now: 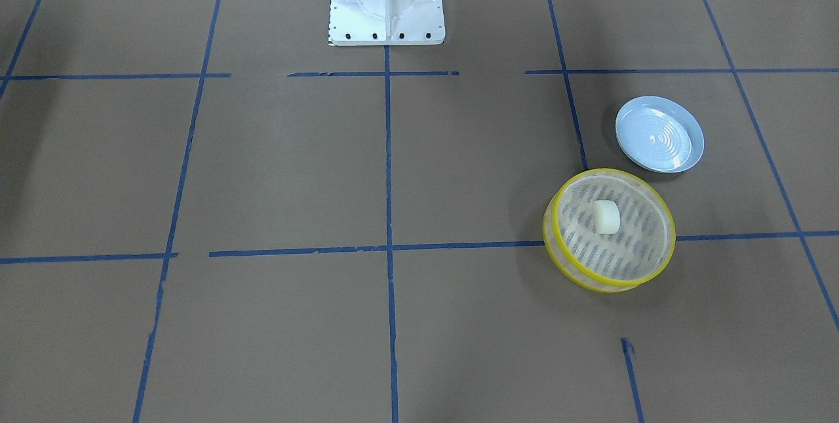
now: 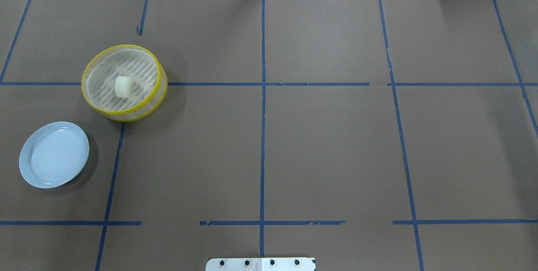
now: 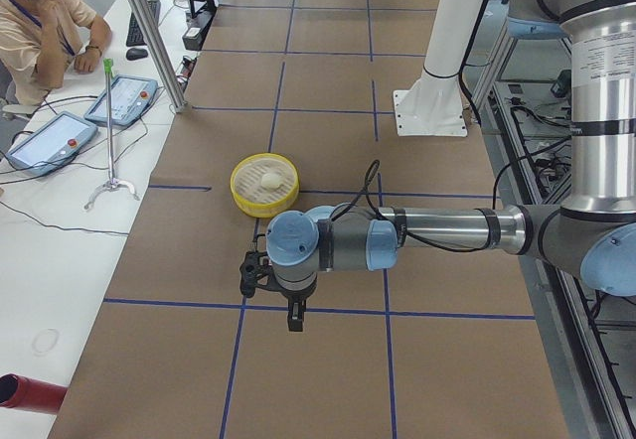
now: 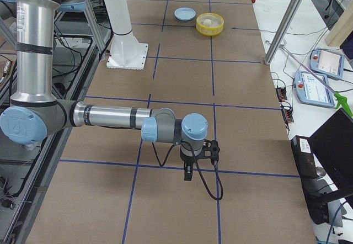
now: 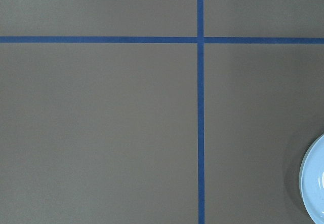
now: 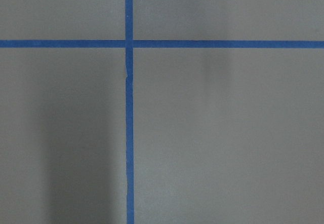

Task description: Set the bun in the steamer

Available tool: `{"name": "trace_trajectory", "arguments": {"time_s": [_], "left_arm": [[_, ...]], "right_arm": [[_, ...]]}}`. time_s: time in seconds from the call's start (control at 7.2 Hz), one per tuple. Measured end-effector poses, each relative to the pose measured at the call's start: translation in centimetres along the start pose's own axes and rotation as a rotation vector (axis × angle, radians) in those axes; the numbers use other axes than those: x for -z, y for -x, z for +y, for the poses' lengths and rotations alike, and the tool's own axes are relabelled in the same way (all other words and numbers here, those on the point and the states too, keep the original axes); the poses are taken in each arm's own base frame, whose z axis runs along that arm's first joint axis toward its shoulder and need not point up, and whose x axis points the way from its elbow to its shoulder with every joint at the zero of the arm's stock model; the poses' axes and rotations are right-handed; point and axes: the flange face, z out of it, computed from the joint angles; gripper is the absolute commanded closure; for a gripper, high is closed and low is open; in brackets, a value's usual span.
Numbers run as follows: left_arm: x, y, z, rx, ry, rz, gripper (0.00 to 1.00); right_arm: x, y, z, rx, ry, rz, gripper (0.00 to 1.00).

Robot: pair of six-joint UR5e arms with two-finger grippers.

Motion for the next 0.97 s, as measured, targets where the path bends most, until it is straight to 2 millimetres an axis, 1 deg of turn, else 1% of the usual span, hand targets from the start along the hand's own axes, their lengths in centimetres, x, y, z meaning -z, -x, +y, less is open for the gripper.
{"name": "trace_trajectory", "arguments": {"time_s": [0.97], "left_arm": [[0.42, -0.88, -0.56, -0.02, -0.008, -0.001, 0.0]], "right_arm": [[0.0, 0.0, 0.0, 0.0, 0.0, 0.0, 0.0]]}}
